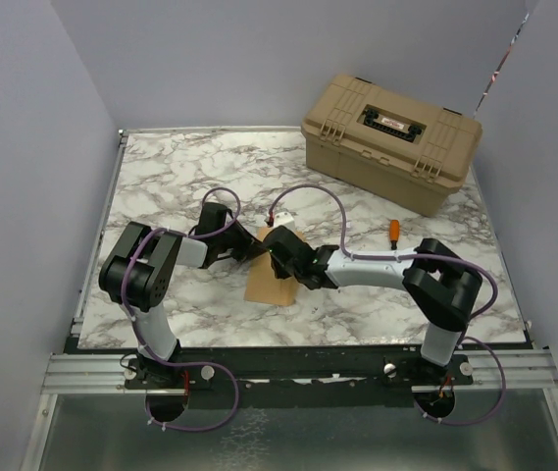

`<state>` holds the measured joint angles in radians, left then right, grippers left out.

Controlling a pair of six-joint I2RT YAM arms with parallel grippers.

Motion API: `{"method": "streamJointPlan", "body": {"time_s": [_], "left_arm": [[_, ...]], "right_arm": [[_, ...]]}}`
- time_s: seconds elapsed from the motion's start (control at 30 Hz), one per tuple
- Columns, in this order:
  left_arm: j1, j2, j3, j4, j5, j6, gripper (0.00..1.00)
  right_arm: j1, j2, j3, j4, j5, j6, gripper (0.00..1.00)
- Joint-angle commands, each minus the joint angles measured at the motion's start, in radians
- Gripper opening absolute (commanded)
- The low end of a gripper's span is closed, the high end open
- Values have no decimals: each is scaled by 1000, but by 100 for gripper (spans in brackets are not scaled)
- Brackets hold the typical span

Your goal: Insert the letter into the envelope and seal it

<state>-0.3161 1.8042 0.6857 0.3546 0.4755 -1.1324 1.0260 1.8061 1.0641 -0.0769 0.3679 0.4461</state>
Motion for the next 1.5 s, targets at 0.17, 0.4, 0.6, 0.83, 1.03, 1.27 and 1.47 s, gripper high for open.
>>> {"method": "streamJointPlan", "body": {"time_s": [0.17, 0.4, 0.6, 0.83, 1.03, 1.27, 1.47], "left_arm": [[1, 49, -45, -202, -151, 144, 0], [2, -10, 18, -201, -71, 196, 3], [2, -111, 93, -200, 25, 200, 28], [1, -240, 149, -239, 50, 224, 60], [3, -327, 136, -350, -46, 337, 75], [3, -435, 76, -445, -195, 449, 79], [2, -456, 39, -461, -198, 486, 79]], "right_arm": [[-101, -98, -28, 48, -152, 46, 1], [-232, -319, -134, 116, -271, 165, 0], [-319, -443, -204, 108, -288, 266, 0], [-411, -496, -283, 22, -247, 454, 0], [-528, -487, -420, 143, -330, 634, 4], [-621, -390, -542, 421, -462, 804, 17], [-661, -286, -565, 546, -506, 899, 21]]}}
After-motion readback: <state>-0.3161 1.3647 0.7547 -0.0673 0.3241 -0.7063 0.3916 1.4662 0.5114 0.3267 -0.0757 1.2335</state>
